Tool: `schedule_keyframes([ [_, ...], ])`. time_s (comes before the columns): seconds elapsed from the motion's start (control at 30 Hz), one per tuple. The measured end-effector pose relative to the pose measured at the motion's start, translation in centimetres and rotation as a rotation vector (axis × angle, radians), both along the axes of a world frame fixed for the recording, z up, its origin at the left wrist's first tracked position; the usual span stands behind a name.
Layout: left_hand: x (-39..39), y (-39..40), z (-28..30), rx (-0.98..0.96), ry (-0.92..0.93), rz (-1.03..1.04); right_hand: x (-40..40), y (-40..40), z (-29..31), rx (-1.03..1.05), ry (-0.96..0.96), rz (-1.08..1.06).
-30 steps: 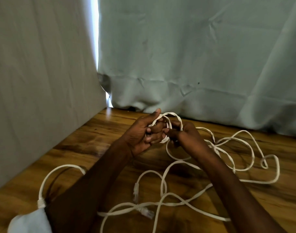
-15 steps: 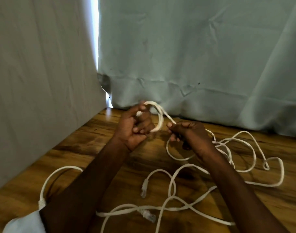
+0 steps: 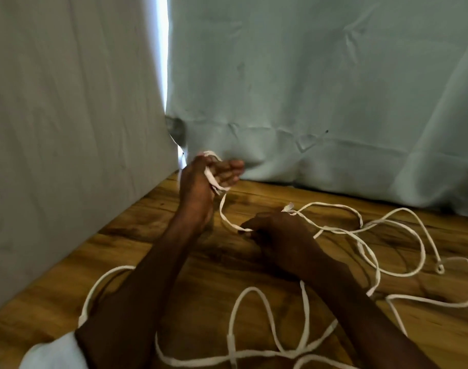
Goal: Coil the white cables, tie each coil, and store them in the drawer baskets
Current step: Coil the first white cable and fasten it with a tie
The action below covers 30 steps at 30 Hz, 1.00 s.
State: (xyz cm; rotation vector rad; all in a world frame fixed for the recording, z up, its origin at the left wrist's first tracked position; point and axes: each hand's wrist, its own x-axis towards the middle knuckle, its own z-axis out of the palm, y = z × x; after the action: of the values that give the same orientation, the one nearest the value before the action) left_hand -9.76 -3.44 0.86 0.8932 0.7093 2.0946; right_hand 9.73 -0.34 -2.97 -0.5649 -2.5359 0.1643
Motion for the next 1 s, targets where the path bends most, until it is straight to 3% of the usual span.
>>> schedule_keyframes([
  [0.17, 1.4, 0.7, -2.7, -0.173, 0.711, 0.216, -0.2, 0.1, 0.8, 0.068, 0.233, -0.01],
  [0.27, 2.8, 0.3, -3.5, -0.201, 0.906, 0.099, 0.3, 0.6, 1.5, 0.067, 0.465, -0.143],
  [0.43, 3.8, 0.5, -3.6, -0.356, 0.681, -0.239, 1.4, 2.4, 1.1, 0.054, 0.508, -0.308],
  [0.53, 3.9, 0.5, -3.8, -0.318, 0.542, -0.318, 1.6, 2.9, 1.0, 0.038, 0.498, -0.27],
  [0.63, 2.9, 0.8, -3.3, -0.268, 0.254, -0.34, 2.2, 3.4, 1.3, -0.09, 0.587, -0.289],
  [0.77, 0.3, 1.1, -2.7, -0.182, -0.028, -0.332, 2.5, 3.1, 2.0, -0.51, 0.72, -0.279],
  [0.9, 0.7, 2.0, -3.7, -0.241, 0.004, -0.279, 1.1, 1.5, 3.3, -1.287, 0.851, -0.058],
  [1.0, 0.8, 2.6, -4.1, -0.294, -0.004, -0.259, 1.7, 1.3, 3.3, -1.563, 0.861, 0.064],
])
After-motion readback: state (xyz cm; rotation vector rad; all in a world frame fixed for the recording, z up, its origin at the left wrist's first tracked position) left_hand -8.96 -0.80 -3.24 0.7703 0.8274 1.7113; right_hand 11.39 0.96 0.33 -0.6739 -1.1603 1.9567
